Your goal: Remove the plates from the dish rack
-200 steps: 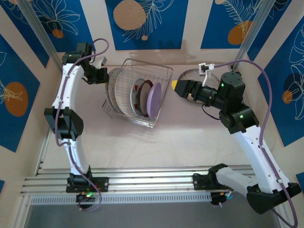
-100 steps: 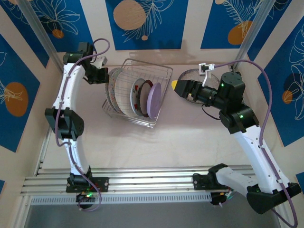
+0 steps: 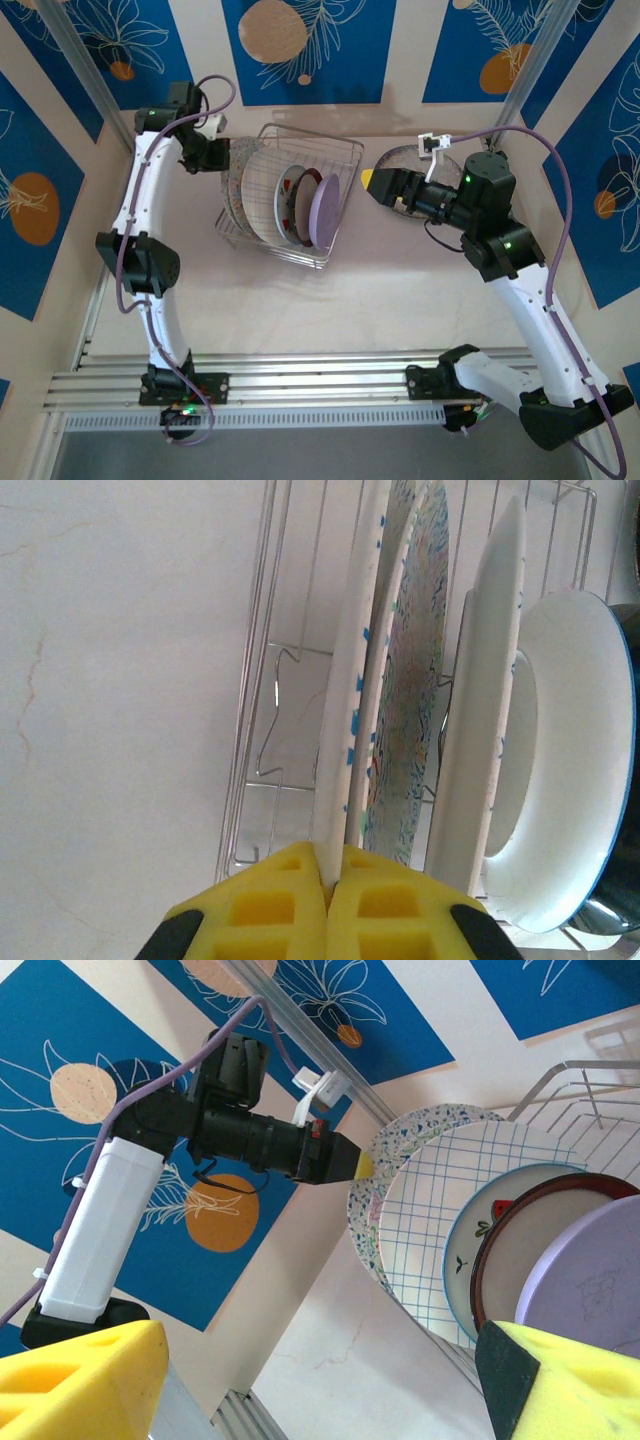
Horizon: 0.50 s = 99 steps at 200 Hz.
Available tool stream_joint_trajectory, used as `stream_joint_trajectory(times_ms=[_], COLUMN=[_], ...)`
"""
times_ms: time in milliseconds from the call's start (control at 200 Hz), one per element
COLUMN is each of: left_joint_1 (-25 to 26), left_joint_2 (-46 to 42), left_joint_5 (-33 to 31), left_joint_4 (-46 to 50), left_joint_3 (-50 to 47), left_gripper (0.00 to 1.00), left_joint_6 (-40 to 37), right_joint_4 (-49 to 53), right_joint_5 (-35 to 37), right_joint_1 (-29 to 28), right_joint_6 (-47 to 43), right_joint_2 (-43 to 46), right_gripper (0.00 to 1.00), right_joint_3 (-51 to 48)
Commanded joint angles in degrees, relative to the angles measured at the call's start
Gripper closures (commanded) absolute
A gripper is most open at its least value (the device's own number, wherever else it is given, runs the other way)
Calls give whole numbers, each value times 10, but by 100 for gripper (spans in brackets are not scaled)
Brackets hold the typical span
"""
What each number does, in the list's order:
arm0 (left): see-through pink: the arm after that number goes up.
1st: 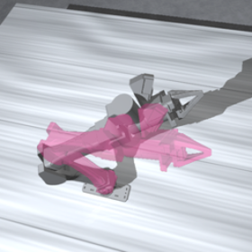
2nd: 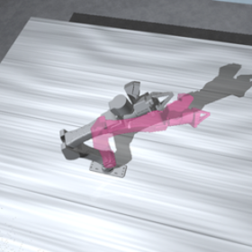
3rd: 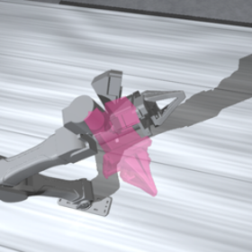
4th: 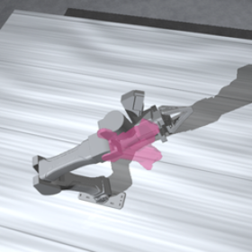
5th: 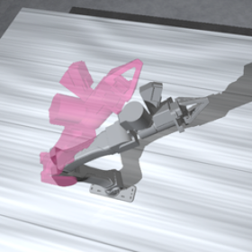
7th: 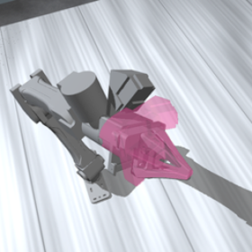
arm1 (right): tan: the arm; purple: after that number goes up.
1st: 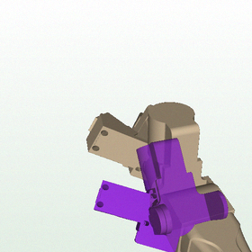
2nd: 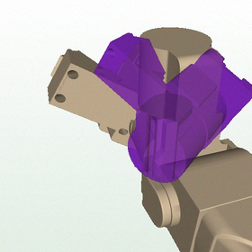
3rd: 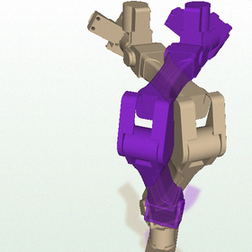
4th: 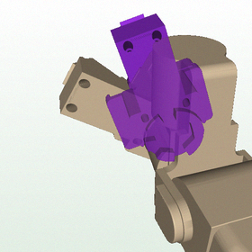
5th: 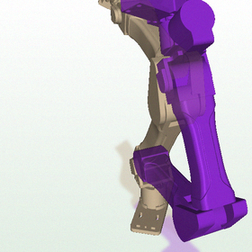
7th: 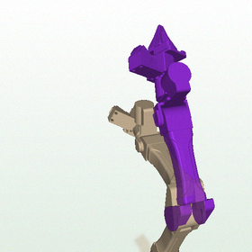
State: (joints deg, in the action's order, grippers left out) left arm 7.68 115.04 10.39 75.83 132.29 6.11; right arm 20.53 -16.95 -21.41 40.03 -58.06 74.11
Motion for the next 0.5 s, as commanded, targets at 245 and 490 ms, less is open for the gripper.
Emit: stream_joint_trajectory(times_ms=[245, 490], left_joint_1=[3, 3], left_joint_2=[-29, -55], left_joint_5=[-16, -54], left_joint_4=[47, 46], left_joint_3=[84, 84], left_gripper=[100, 100], left_joint_6=[22, 27], right_joint_4=[-14, -15], right_joint_5=[-1, -1], right_joint_1=[-3, -3], right_joint_6=[12, 18], right_joint_2=[8, 10], right_gripper=[18, 18], right_joint_3=[-7, -7])
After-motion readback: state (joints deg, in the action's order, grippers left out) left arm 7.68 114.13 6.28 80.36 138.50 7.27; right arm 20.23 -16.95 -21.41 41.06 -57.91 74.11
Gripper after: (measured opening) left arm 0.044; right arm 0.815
